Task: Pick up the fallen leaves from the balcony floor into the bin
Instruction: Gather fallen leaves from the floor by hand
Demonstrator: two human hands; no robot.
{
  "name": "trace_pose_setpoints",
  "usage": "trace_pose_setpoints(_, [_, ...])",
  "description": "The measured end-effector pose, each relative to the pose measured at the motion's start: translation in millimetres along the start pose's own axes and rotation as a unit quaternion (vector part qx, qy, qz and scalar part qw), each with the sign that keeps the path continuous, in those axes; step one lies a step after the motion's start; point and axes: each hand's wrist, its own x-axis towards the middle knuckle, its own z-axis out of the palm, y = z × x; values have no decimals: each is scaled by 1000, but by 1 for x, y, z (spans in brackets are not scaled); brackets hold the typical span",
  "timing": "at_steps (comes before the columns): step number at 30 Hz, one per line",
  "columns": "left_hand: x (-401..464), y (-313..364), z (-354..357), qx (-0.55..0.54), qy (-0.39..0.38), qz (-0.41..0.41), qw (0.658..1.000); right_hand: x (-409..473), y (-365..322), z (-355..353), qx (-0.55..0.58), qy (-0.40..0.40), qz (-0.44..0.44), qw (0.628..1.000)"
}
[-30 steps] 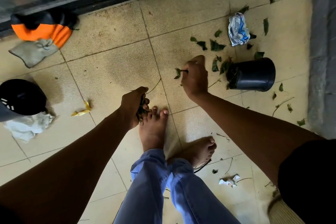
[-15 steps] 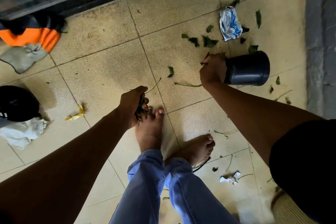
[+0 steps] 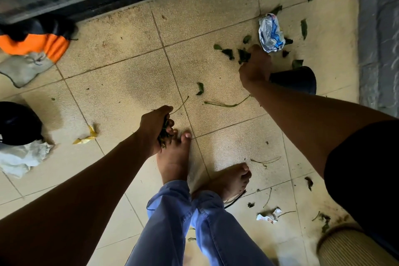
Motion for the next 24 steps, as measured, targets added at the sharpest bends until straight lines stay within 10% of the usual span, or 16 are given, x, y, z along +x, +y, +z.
trace_pose_setpoints(24, [22,-3,-7,7,-26,32,999,41,-12,-16,-27,-5,-192,981])
